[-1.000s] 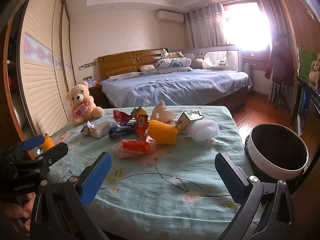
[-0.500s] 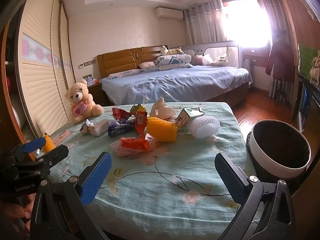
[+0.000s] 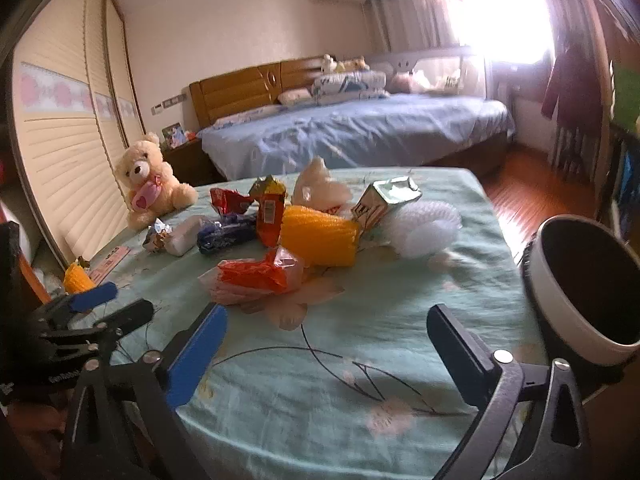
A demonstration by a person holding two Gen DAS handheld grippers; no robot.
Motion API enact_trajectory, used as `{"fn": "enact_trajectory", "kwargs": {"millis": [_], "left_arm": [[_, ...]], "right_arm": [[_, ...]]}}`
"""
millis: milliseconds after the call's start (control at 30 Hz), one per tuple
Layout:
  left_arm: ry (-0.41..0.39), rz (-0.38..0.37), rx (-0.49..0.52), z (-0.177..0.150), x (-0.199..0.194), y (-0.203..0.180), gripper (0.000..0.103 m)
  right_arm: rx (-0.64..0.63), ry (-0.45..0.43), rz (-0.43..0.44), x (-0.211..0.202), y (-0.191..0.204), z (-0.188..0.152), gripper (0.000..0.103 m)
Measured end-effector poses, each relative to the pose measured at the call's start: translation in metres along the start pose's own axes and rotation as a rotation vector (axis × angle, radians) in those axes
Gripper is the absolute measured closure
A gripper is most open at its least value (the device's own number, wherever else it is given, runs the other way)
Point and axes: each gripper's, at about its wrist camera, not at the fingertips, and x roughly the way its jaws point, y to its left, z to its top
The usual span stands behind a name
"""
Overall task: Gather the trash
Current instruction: 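Grasp the orange foam net with the right tool while the left tool grasps the red-orange plastic bag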
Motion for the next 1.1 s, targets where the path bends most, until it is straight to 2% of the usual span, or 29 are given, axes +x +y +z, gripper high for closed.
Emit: {"fn": "enact_trajectory", "kwargs": {"millis": [233, 400, 600, 700, 767, 833, 900, 933, 1033, 1100], "left_arm": [[0.061, -0.067, 0.053, 0.018, 0.038, -0.007, 0.019], [0.109, -0.117, 0.105, 0.028, 0.064, -0.011, 0.022], [0.176, -0.17, 0.163, 0.032, 0.089, -0.018, 0.034], [0.194, -0.189, 0.16, 0.031, 0.093, -0.017, 0.037], [0.194, -0.206, 0.159, 0.031, 0.092, -0.015, 0.044], [0.195, -0.214, 0.162, 0.031, 0.092, -0.015, 0.058], [0.196, -0.221, 0.163, 0.03, 0.091, -0.015, 0.065], [0.195, -0.222, 0.166, 0.029, 0.089, -0.015, 0.071], [0.186, -0.219, 0.172, 0.027, 0.086, -0.017, 0.078], [0.181, -0.214, 0.171, 0.024, 0.08, -0.016, 0.082]], "right_arm": [[0.028, 0.087, 0.019, 0.046, -0.017, 0.019, 0.026], [0.026, 0.139, 0.038, 0.077, -0.025, 0.033, 0.033], [0.028, 0.185, 0.075, 0.106, -0.03, 0.044, 0.038], [0.034, 0.207, 0.096, 0.118, -0.032, 0.046, 0.045], [0.044, 0.223, 0.109, 0.125, -0.034, 0.046, 0.056], [0.066, 0.227, 0.133, 0.128, -0.037, 0.046, 0.075], [0.069, 0.218, 0.13, 0.128, -0.038, 0.047, 0.08], [0.063, 0.21, 0.126, 0.126, -0.037, 0.047, 0.09], [0.064, 0.202, 0.128, 0.121, -0.035, 0.046, 0.097], [0.062, 0.199, 0.131, 0.116, -0.035, 0.045, 0.097]]}}
